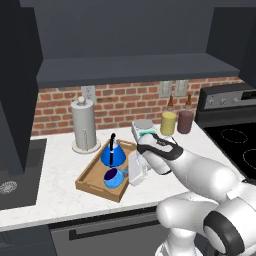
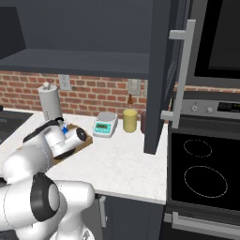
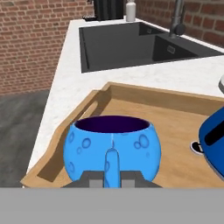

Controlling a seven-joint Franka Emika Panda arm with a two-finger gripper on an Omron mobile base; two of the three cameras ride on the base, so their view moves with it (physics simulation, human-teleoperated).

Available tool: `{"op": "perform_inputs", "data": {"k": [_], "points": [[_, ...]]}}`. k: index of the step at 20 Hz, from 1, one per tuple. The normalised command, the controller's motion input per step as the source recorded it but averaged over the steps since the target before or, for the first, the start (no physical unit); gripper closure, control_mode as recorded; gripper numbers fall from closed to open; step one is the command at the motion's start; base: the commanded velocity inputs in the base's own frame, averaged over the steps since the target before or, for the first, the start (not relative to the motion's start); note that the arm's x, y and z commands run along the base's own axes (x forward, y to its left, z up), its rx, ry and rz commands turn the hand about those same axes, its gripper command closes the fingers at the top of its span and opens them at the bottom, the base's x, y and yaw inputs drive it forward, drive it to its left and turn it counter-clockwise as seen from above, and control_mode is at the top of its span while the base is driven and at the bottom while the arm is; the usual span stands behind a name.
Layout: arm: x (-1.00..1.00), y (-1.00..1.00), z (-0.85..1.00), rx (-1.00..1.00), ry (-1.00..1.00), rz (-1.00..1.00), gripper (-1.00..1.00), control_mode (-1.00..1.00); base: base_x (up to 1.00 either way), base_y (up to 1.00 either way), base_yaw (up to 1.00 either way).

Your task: Pick the kettle from the counter and place it on the tray. Then pick the mug from the cabinet and place it on the tray. Then close the cabinet doors.

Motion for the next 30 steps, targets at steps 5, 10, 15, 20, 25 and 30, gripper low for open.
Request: {"op": "perform_inputs", "data": {"k": [5,10,15,20,25,30], "points": [[0.12,0.02,-0.19,0.00,0.00,-0.02,1.00,-1.00,0.00,0.00,0.00],[0.13,0.08,-0.15,0.02,0.00,0.00,1.00,-1.00,0.00,0.00,0.00],[0.08,0.14,-0.15,0.02,0.00,0.00,1.00,-1.00,0.00,0.00,0.00],[0.04,0.17,-0.21,0.01,0.00,0.00,1.00,-1.00,0.00,0.00,0.00],[0.00,0.18,-0.24,0.01,0.00,0.00,1.00,-1.00,0.00,0.00,0.00],[0.00,0.11,-0.23,0.01,0.00,0.00,-1.00,-1.00,0.00,0.00,0.00]]}}
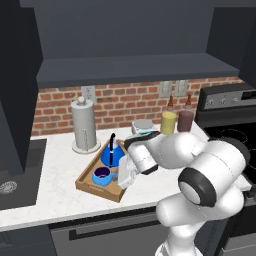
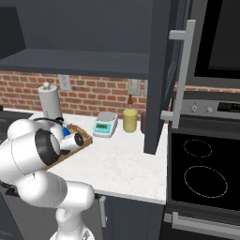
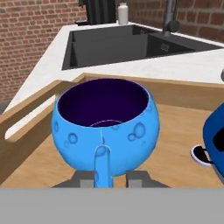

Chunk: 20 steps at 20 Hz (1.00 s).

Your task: Pick the kettle from the counter and place it on the tray. Then pick the mug from the cabinet and place it on the tray. Then close the cabinet doors.

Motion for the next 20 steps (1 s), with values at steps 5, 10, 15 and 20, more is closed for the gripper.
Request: {"op": "perform_inputs", "data": {"k": [5,10,15,20], "points": [[0.00,0.02,-0.04,0.03,0.00,0.00,-1.00,-1.00,0.00,0.00,0.00],[-0.18,0.00,0.09,0.07,0.00,0.00,-1.00,-1.00,0.00,0.00,0.00],[-0.19,0.00,0.28,0.01,0.08,0.00,-1.00,-1.00,0.00,0.00,0.00],[-0.20,-0.07,0.49,0.01,0.11,0.00,-1.00,-1.00,0.00,0.00,0.00]]}}
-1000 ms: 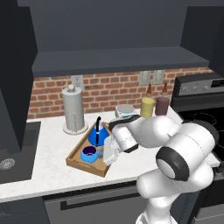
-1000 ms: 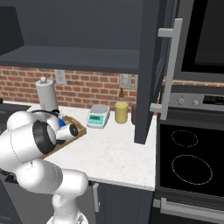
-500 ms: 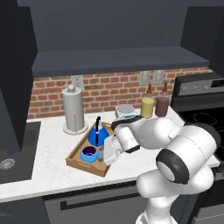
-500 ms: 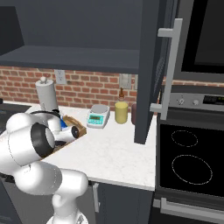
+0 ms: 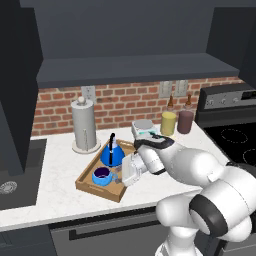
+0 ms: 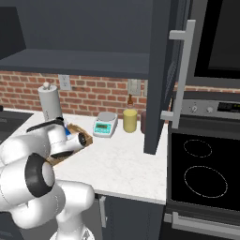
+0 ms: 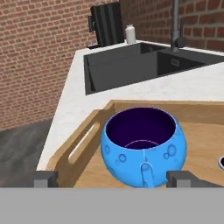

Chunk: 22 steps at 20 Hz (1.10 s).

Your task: Pick the kettle from the counter and place it on the tray. Then pick the mug from the cabinet and place it on the tray. Then close the cabinet doors.

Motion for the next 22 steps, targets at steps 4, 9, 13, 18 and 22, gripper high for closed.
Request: {"op": "perform_inputs", "data": {"k": [4,9,13,18,22], "points": [[-0.14,-0.24,0.73,0.02,0.11,0.00,-1.00,-1.00,0.00,0.00,0.00],[-0.24,-0.34,0.72,0.01,0.05,-0.02,-1.00,-1.00,0.00,0.00,0.00],[-0.34,-0.38,0.55,0.05,0.05,-0.08,-1.00,-1.00,0.00,0.00,0.00],[-0.51,-0.53,0.35,0.11,0.01,-0.14,-1.00,-1.00,0.00,0.00,0.00],[-0.62,-0.41,-0.01,0.10,-0.06,-0.15,-1.00,-1.00,0.00,0.00,0.00]]}}
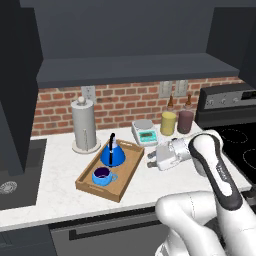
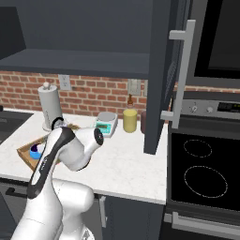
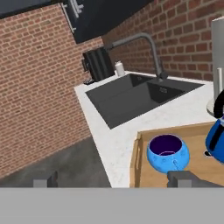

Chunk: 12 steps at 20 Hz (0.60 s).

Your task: Pick the kettle from the counter and place it on the tray. Then pick the mug from the cabinet and place it on the tray. Then close the cabinet doors.

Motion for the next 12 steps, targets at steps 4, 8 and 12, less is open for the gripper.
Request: {"op": "perform_inputs", "data": {"k": [4,8,12], "points": [[-0.71,-0.40,0.01,0.04,-0.24,-0.02,-1.00,-1.00,0.00,0.00,0.00],[-0.52,-0.64,0.42,0.04,-0.21,-0.14,-1.00,-1.00,0.00,0.00,0.00],[-0.34,-0.64,0.59,0.03,-0.18,-0.15,-1.00,-1.00,0.00,0.00,0.00]]}}
